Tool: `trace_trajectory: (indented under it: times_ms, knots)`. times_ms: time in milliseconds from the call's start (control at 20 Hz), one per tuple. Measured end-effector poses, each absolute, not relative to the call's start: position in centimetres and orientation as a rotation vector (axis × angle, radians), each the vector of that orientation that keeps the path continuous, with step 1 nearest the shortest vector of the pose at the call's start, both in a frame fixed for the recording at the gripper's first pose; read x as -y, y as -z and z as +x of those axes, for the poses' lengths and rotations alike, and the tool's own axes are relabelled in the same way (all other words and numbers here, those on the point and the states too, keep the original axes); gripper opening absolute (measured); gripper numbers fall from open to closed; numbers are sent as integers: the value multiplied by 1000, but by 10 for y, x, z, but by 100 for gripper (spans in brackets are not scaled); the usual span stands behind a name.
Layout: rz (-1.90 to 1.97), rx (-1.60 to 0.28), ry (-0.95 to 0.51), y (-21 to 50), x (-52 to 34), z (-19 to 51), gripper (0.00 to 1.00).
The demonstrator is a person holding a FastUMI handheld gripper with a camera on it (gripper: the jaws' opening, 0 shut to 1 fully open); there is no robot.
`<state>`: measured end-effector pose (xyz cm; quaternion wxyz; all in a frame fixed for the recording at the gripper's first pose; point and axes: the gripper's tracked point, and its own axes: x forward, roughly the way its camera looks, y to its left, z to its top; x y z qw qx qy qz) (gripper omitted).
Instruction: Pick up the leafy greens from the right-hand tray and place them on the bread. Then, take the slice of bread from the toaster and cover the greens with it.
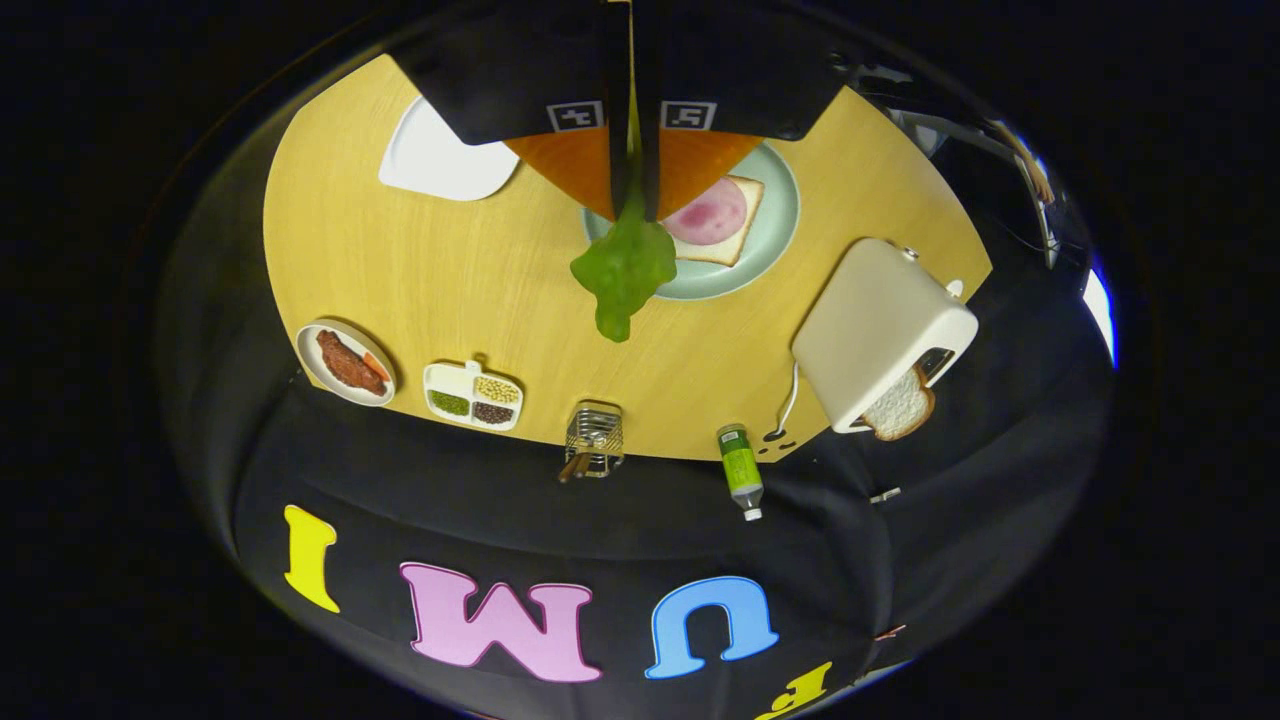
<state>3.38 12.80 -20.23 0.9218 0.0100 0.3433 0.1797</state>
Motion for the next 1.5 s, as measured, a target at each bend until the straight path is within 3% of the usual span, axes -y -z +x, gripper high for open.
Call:
trace_trajectory:
  times_ms: [500,1050,1250,1400,1450,1500]
  knots:
    - [-75,-746,-440,223,-185,47,6]
    - [-87,-777,-435,236,-200,57,17]
    - [-107,-796,-433,246,-199,60,28]
    - [-121,-800,-424,252,-198,62,30]
    - [-120,-805,-421,254,-198,62,36]
    - [-119,-806,-420,255,-197,62,51]
